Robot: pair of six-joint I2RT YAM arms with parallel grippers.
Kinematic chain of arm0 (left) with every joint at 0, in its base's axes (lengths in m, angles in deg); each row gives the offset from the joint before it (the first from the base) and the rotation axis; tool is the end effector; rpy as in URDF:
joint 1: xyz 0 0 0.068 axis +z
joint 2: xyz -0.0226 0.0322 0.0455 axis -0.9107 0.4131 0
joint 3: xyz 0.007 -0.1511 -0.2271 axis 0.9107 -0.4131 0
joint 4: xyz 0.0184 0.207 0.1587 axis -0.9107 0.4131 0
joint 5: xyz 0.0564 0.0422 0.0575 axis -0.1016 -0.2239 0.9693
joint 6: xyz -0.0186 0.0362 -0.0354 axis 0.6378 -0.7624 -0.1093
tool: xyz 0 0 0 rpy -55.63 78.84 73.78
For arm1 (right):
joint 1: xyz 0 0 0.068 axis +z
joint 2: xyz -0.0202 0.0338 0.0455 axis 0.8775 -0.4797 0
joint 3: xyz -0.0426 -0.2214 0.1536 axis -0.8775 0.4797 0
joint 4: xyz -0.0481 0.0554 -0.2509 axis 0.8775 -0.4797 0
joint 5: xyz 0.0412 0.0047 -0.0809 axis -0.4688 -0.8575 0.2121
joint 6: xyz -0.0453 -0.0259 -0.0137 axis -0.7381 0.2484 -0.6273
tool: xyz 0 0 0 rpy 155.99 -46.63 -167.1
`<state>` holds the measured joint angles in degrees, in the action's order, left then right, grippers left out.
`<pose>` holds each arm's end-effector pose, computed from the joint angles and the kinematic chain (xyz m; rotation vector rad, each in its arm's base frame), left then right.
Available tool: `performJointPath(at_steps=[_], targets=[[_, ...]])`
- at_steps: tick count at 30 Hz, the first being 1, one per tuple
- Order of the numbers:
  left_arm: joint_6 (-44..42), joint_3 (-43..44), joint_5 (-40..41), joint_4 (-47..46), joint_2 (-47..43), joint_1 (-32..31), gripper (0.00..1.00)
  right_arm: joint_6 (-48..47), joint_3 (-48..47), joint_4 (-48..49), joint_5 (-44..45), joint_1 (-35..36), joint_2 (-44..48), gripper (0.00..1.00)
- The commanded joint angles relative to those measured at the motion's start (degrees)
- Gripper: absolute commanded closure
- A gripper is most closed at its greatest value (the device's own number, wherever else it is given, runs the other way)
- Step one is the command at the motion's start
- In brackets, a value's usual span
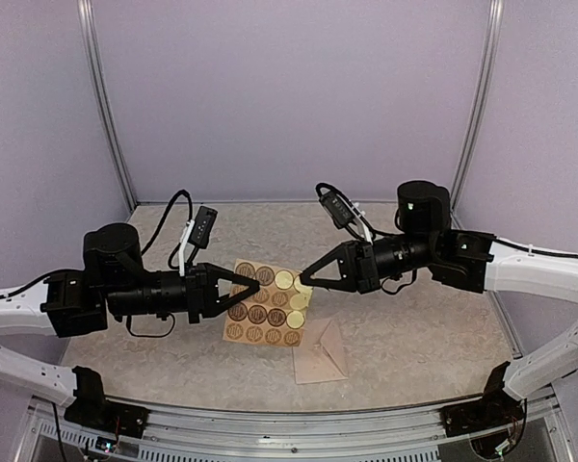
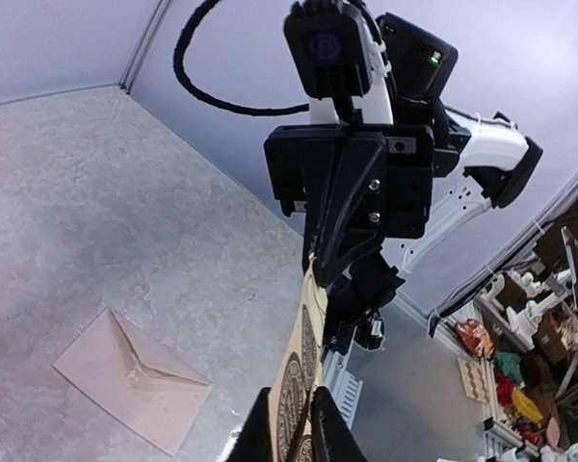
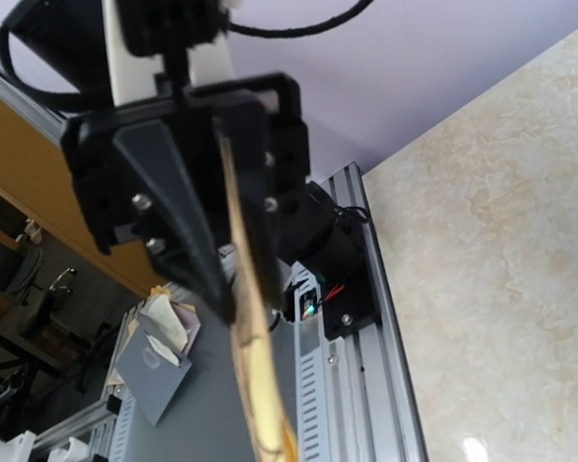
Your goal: Place the letter into the envelope and seal it
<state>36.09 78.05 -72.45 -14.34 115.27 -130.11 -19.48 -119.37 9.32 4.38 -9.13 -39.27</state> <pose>0.0949 -0.2120 0.3236 0.6530 1.8152 -1.3379 0.1630 0.2518 0.3284 -0.9846 1.8646 1.7029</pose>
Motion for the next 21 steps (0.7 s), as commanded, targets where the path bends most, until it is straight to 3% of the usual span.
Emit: performJointPath(at_steps=[1,3,4,5,8,9,17,19,21], targets=[[-0.7,-1.3,-0.8,-2.3,-1.4,-0.3,1.0,-0.6,0.7,-1.1,-0.4,-0.1,1.8,1.0],[-0.7,-1.4,-1.7,-2.6,-1.3,-0.4,1.0,-0.7,0.6,-1.0,-0.5,-0.2,2.1,0.89],[-0.8,-1.3,-2.2,-2.7,-1.1,-0.5,1.0,-0.8,0.6,-0.7,-0.7,-0.1,2.3,0.79],[-1.0,-1.1,-2.9,-2.9,-0.8,-0.6,1.0,-0.9,0.6,-0.3,-1.1,0.0,2.6,0.62],[-1.9,-0.2,-4.8,-3.2,0.1,-1.4,1.0,-1.3,0.4,0.7,-1.7,0.8,3.2,0.39],[-2.3,0.2,-5.2,-3.2,0.4,-1.8,1.0,-1.6,0.3,0.8,-1.7,1.2,3.2,0.36],[-2.5,1.1,-8.5,-5.6,2.7,-3.4,1.0,-2.0,-0.4,1.3,-2.1,3.7,1.9,0.33],[-2.5,1.4,-8.5,-5.7,3.1,-3.6,1.0,-2.4,-0.8,1.3,-2.3,4.5,1.4,0.4],[-2.4,1.4,-8.3,-5.9,3.3,-3.7,1.0,-2.6,-0.8,1.8,-2.7,4.9,1.2,0.54]])
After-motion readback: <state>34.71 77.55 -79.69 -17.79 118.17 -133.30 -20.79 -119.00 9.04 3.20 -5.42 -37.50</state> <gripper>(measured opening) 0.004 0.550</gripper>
